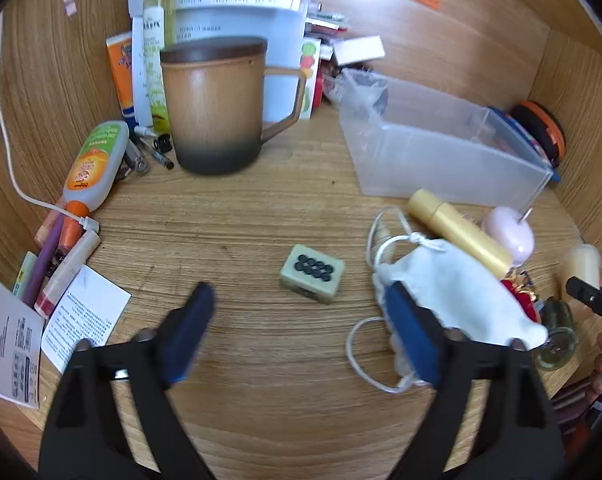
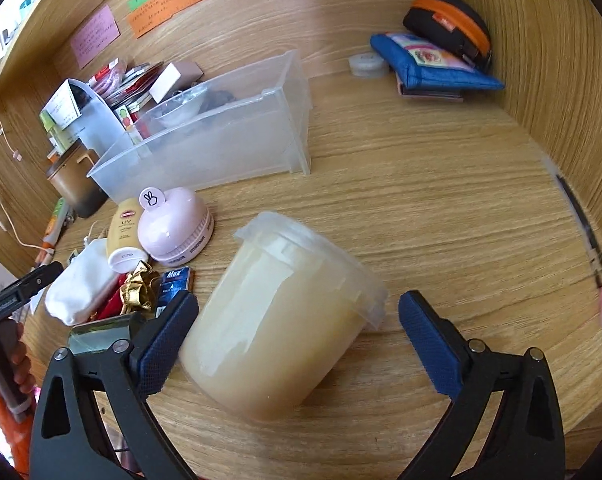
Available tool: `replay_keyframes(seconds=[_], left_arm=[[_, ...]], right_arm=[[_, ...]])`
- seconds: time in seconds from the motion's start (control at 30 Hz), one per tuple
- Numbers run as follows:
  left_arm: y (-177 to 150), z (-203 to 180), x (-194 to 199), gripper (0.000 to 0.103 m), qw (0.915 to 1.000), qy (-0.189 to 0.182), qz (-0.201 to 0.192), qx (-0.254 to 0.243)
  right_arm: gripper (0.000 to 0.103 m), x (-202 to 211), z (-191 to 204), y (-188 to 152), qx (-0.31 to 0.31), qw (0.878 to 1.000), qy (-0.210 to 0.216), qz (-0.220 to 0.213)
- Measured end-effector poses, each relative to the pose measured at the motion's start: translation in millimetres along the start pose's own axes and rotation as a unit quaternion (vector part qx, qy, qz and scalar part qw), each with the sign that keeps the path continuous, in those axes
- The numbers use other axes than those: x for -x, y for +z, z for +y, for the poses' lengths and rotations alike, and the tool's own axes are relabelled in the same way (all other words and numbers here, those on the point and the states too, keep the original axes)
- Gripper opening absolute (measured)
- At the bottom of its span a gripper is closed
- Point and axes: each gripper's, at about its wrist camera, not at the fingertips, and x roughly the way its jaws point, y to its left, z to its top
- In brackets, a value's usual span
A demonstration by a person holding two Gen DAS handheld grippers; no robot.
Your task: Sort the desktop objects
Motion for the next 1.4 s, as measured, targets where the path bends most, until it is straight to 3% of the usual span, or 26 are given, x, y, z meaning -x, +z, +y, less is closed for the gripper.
replay_keyframes(seconds=[0.13, 0.47, 0.87, 1.17, 1.4], left_arm=[[0, 6, -12, 0.079, 0.9998, 0.007, 0.019, -0.004], [2, -1, -22, 0.072, 0.9988, 0.018, 0.023, -0.039], [3, -14, -27, 0.034, 0.9968, 0.012, 0.007, -0.079], [4, -14, -22, 0.033, 0.9977, 0.018, 0.002, -0.066], [16, -15, 2, 0.033, 0.9973, 0.02, -0.035, -0.061]], right_arm=[[0.086, -5, 10, 1, 0.025, 1.0, -0.01, 0.003], [0.085, -12, 16, 4, 0.036, 0.999, -0.023, -0.007], [0.084, -15, 16, 9, 0.021, 1.0, -0.009, -0.017], [0.084, -1, 18, 16, 0.019, 0.999, -0.005, -0.038], [0.084, 14, 22, 26, 0.025, 0.998, 0.0, -0.06]])
